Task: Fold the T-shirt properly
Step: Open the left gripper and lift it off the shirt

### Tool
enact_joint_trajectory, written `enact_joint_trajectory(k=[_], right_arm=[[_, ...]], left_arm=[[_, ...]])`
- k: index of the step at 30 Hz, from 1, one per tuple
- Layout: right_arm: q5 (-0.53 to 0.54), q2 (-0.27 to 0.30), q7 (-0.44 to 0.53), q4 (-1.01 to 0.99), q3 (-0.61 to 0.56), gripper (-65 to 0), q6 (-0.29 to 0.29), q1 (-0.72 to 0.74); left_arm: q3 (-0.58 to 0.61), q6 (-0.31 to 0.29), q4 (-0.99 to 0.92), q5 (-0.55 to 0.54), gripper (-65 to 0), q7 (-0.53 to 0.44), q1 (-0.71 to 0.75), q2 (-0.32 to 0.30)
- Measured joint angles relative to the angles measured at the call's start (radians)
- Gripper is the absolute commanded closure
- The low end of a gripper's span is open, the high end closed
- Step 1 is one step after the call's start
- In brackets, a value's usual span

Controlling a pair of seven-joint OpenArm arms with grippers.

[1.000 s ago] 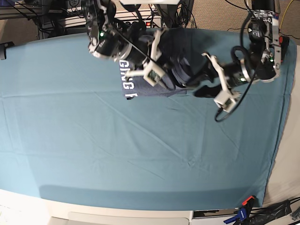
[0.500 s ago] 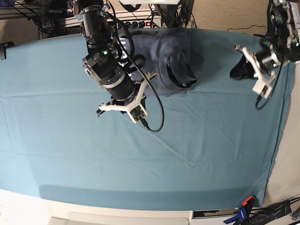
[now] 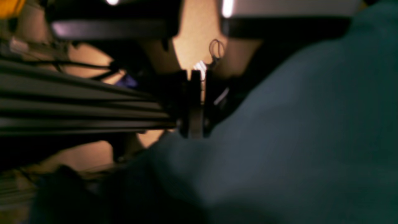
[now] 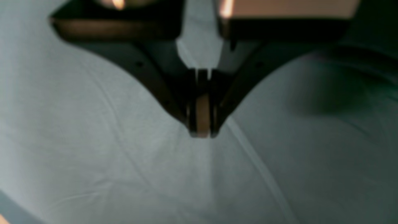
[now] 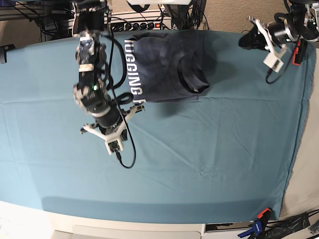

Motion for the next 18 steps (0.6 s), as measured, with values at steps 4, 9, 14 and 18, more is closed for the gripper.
enact_joint_trajectory(k=[4,9,14,18], right_arm=[[0.033,0.000,-0.006,-0.117,0.002,0.0,0.026,0.061],[0.032,-0.002,-0.004,-0.151,0.001,0.0,0.032,0.090],[0.044,-0.002,-0.015,-0.151,0.001,0.0,0.032,0.092],[0.117,-0.003,-0.056,-0.151,0.001,0.0,0.063,0.092]], left_arm=[[0.070,-0.011,0.005,-0.031,0.0,0.010,0.000,0.002],[0.267,-0.011,0.055,-0.018,0.0,0.013,0.000,0.002],[0.470,-0.012,0.101,0.122,0.0,-0.038,-0.048,0.002],[0.573,-0.013,0.102,0.262,0.0,-0.096,-0.127,0.014]])
